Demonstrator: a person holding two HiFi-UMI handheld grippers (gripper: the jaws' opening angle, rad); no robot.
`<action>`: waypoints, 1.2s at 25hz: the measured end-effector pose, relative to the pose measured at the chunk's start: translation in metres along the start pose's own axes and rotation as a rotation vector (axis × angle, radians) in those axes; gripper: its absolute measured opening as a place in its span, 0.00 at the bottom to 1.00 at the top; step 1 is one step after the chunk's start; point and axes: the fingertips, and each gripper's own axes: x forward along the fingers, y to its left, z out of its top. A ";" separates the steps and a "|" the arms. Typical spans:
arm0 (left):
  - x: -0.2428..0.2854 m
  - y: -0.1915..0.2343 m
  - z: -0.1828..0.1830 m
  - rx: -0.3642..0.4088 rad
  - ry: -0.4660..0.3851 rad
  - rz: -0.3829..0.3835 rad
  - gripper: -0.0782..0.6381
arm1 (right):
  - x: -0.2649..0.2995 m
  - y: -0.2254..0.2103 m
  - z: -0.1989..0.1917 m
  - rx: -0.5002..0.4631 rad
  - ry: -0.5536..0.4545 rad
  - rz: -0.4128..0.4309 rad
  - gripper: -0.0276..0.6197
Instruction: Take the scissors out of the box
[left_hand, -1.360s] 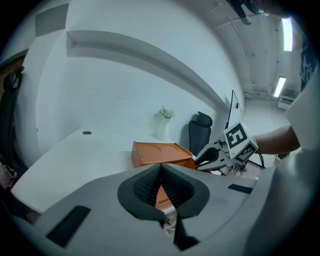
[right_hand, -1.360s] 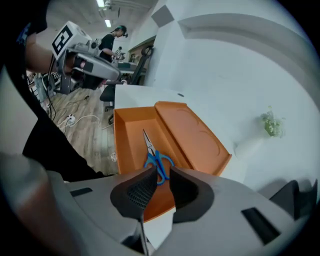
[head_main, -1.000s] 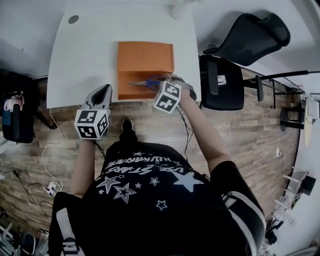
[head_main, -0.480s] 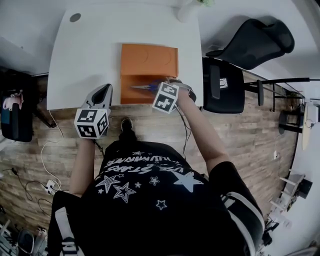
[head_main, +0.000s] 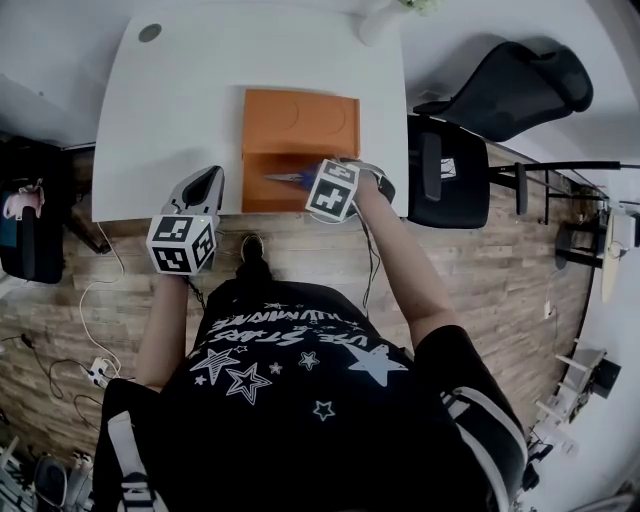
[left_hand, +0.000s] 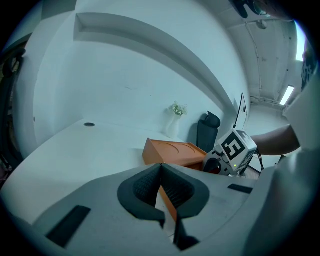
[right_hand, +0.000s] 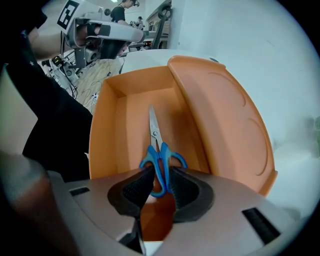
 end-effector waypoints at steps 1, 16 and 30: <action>0.001 0.000 0.000 -0.001 0.003 -0.002 0.13 | 0.000 0.001 0.000 -0.014 0.006 0.009 0.23; 0.012 -0.005 0.002 -0.001 0.008 -0.042 0.13 | -0.009 0.000 0.006 -0.016 -0.083 -0.053 0.20; 0.004 -0.021 0.008 0.022 -0.019 -0.065 0.13 | -0.051 0.015 -0.007 0.074 -0.204 -0.108 0.20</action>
